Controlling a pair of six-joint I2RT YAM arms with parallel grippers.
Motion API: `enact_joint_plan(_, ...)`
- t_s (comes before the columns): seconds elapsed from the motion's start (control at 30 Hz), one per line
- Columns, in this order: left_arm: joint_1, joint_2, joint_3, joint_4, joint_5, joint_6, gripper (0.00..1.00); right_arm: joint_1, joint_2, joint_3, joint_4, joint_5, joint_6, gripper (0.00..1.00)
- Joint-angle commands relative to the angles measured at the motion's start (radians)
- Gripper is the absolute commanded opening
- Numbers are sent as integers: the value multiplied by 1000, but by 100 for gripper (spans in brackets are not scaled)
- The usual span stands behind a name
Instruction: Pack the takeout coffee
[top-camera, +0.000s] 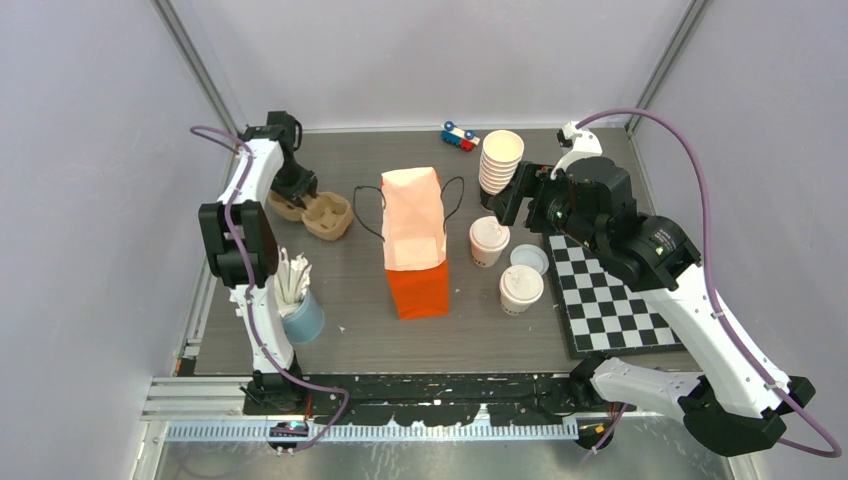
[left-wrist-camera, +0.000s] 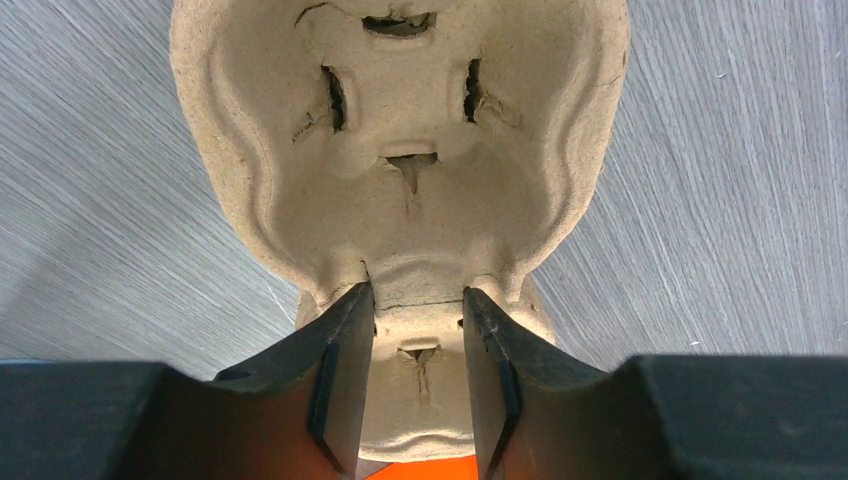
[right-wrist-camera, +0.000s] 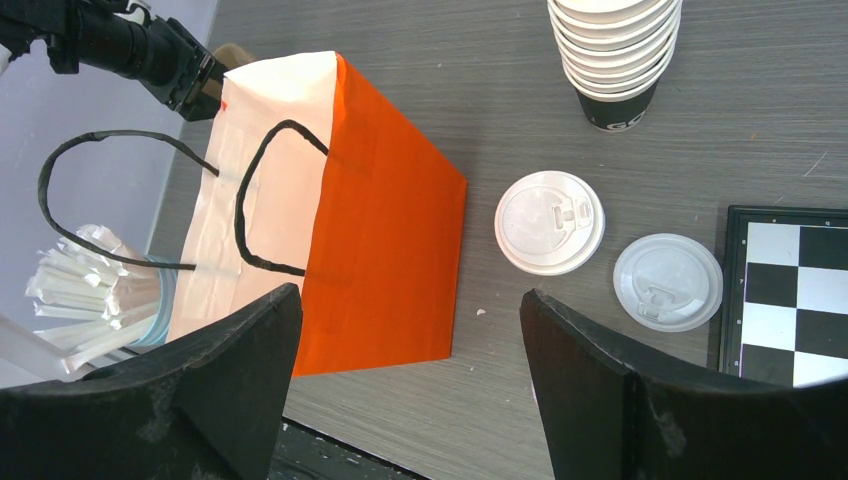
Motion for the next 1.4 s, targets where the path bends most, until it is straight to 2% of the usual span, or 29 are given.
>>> enact_joint_plan(0.0,0,-1,49,-19,-13,22,42,1,-18,8,19,17,-16,84)
enact_joint_plan(0.23,-3,12,48,-26,-2,25,48,0,-24,7,18,18,-15,84)
enact_joint_plan(0.47,-5,16,46,-24,-4,28,44,0,-23,11,17,19,-16,84)
enact_joint_plan(0.73,-4,2,75,-28,-12,44,35,1,-20,13,18,18,-19,84)
enact_joint_plan(1.37,-4,-27,145,-93,-21,73,35,1,-30,9,18,25,-30,84)
